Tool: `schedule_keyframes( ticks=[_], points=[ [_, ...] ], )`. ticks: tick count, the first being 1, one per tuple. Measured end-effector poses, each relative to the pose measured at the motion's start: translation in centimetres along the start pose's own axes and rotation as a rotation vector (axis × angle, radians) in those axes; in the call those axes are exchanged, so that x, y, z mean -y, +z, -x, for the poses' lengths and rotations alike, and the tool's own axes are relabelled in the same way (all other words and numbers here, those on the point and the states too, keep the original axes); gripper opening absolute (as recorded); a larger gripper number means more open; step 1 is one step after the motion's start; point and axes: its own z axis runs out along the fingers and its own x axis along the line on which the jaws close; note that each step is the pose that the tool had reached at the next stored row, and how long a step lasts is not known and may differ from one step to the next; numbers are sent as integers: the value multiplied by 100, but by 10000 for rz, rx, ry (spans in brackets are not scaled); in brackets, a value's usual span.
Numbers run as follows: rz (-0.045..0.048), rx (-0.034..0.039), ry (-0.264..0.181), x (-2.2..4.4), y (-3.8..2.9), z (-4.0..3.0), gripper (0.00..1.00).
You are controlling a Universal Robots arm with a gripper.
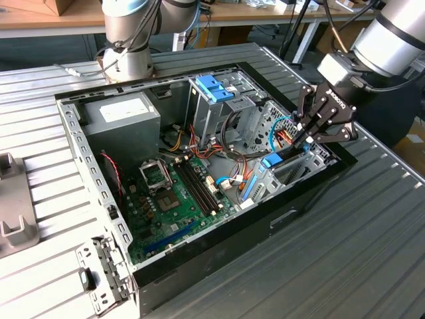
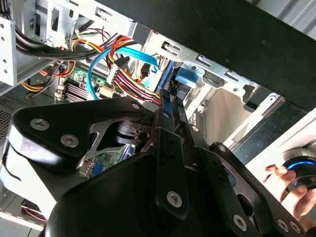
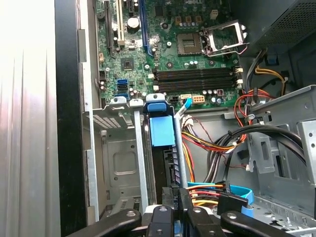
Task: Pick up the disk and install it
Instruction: 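Insert the first disk wire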
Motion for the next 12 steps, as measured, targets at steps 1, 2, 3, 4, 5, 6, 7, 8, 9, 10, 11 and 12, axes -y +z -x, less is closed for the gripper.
schedule_keyframes(
  ticks=[1, 2, 3, 4, 5, 6, 7, 8, 9, 10, 11, 12],
  points=[
    [2, -8, -33, 0, -2, 0, 17],
    [5, -17, -80, 1, -2, 0, 17],
    [8, -24, -124, 1, -2, 0, 17],
    [11, -32, -180, 1, -2, 0, 17],
    [14, -36, -205, 1, -2, 0, 17],
    [14, -37, -208, 1, -2, 0, 17],
    [14, -37, -208, 1, -2, 0, 17],
    [14, -35, -209, 1, 0, -1, 17],
    [15, -32, -209, 2, 1, -2, 17],
    [15, -26, -210, 3, 5, -4, 17],
    [15, -25, -210, 3, 7, -5, 17],
    [15, -22, -211, 3, 9, -6, 17]
  ],
)
